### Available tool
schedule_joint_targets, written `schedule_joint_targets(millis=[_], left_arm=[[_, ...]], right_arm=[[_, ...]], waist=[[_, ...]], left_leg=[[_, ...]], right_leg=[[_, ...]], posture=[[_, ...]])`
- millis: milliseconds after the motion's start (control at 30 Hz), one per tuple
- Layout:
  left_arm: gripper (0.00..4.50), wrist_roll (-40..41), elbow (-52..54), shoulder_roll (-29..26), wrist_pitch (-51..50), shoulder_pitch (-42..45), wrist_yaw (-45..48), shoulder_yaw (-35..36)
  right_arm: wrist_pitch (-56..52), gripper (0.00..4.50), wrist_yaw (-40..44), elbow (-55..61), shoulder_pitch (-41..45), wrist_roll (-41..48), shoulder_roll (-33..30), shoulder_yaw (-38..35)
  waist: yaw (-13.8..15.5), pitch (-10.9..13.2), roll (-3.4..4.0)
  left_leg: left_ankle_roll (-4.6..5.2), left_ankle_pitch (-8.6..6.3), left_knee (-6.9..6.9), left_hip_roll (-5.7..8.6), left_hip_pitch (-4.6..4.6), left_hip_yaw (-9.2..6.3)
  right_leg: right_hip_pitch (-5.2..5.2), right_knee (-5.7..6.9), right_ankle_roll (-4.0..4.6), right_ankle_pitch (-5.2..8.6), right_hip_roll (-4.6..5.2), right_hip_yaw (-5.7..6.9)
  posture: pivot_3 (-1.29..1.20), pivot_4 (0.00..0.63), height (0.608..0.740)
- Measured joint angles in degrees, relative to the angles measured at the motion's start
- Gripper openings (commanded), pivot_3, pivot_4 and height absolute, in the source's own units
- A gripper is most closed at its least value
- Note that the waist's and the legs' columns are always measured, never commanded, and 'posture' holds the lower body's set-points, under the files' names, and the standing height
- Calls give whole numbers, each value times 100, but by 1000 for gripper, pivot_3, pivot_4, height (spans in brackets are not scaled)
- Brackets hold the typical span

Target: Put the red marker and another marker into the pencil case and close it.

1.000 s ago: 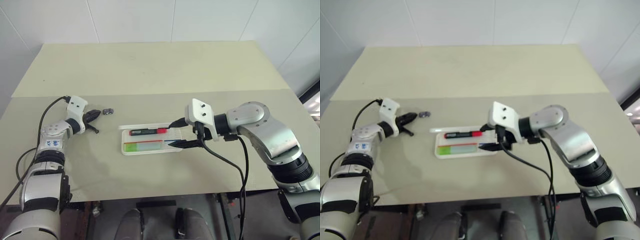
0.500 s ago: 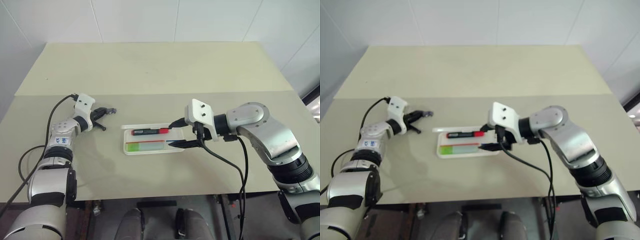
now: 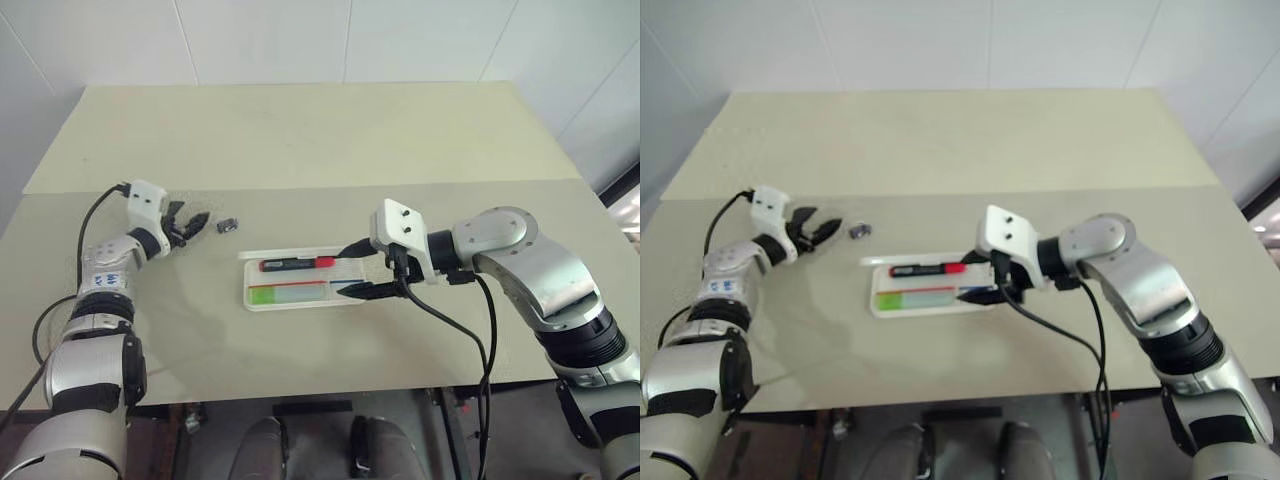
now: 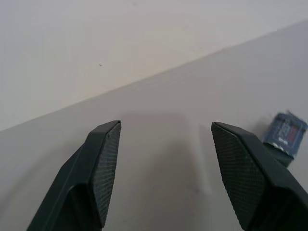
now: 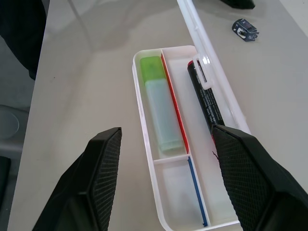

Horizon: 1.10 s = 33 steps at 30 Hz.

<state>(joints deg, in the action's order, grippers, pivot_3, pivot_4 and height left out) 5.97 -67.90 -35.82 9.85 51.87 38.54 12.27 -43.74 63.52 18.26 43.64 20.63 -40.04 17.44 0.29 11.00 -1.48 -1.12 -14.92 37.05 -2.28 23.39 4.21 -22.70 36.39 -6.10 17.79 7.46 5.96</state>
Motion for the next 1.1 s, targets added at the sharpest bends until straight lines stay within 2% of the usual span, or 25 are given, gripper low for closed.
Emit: schedule_joint_targets(millis=[67,167,233,267,467,667,1100], left_arm=[[3150,46,55,-98,-62,-102,206,25],[3723,358,294,-152,-305,-245,856,205],[4360,458,477,-222,-435,-305,1169,233],[4475,465,541,-241,-444,-307,1199,232],[4475,451,675,-180,-563,-305,1211,88],[4475,402,507,122,-634,-94,1238,-79],[4475,-176,177,323,-512,167,1284,-649]], right_arm=[[-7,3149,0,10,-2,19,-1,0],[-9,3149,-3,17,-3,32,-4,-1],[-10,3149,-5,19,-3,35,-4,-1],[-10,3149,-7,19,-3,35,-4,-1],[-9,3149,-29,20,-3,36,-1,-1],[-10,3149,-66,28,-3,33,-1,-1],[-61,3149,-179,85,-15,37,-1,-1]], waist=[[-34,0,0],[-46,0,0],[-52,0,0],[-49,0,0],[-39,0,0],[-37,0,-1],[-39,0,-1]], left_leg=[[0,0,-1,0,0,0],[-2,-1,0,-7,0,0],[-3,-1,0,-9,0,2],[-3,-1,0,-10,-1,2],[-2,-2,2,-9,0,4],[-2,-2,4,-9,1,4],[-2,-3,4,-10,0,9]], right_leg=[[0,1,0,0,0,0],[-1,1,0,0,-4,1],[-1,1,0,0,-6,1],[-1,2,0,0,-6,0],[-1,1,0,0,-5,-1],[-1,1,0,0,-5,-1],[-2,1,0,0,-5,-1]], posture=[[0,150,740],[0,150,740],[0,150,740],[0,150,740],[0,150,740],[0,150,740],[0,150,740]])
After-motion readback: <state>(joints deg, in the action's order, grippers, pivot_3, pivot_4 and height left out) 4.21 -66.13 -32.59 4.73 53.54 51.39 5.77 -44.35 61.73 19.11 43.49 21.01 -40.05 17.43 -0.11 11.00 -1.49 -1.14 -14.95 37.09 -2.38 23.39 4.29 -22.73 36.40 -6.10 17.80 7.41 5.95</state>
